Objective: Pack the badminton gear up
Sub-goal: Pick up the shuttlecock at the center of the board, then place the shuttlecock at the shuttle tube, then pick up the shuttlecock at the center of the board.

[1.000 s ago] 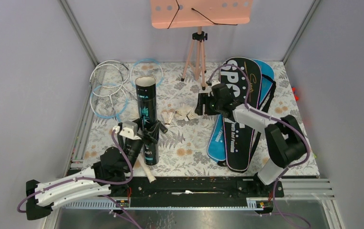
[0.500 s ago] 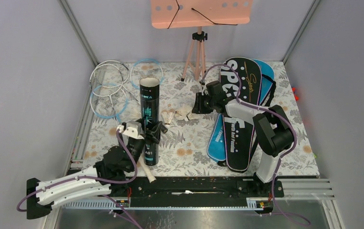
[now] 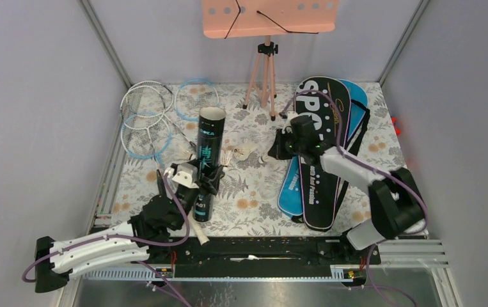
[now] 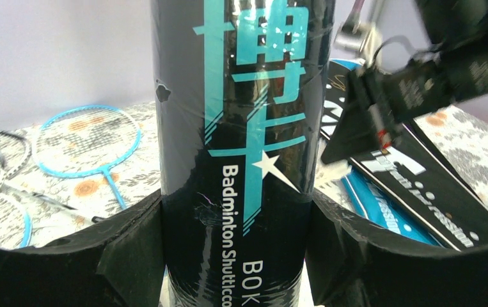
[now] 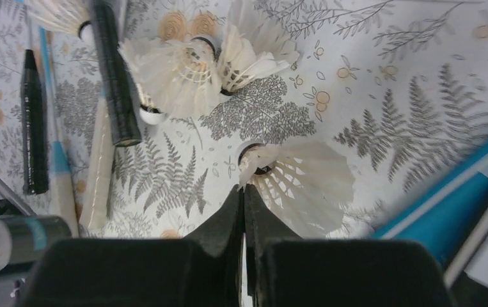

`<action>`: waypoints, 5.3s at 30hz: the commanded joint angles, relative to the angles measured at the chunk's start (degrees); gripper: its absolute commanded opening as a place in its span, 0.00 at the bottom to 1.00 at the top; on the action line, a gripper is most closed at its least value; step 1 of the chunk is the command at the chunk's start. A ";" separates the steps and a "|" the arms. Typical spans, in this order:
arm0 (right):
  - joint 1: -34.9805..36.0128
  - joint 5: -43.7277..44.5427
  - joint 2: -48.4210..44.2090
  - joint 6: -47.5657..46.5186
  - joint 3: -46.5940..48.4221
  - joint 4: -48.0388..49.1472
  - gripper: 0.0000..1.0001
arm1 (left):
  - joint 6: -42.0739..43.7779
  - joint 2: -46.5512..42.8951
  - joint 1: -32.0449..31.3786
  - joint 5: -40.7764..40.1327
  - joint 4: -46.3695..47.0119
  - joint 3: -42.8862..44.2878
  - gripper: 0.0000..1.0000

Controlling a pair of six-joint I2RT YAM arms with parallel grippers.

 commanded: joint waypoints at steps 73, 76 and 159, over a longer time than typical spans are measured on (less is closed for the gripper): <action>12.06 -8.33 -37.84 -19.85 23.00 -38.53 0.57 | 9.75 9.63 -0.02 35.01 13.95 -0.07 0.00; 12.02 -3.05 -41.06 -19.06 22.52 -36.95 0.68 | 8.66 8.42 -0.01 31.82 14.57 -0.64 0.00; 18.25 24.52 -19.46 -9.11 4.29 -9.93 0.00 | 9.78 -3.92 -0.02 19.47 2.56 -2.80 0.00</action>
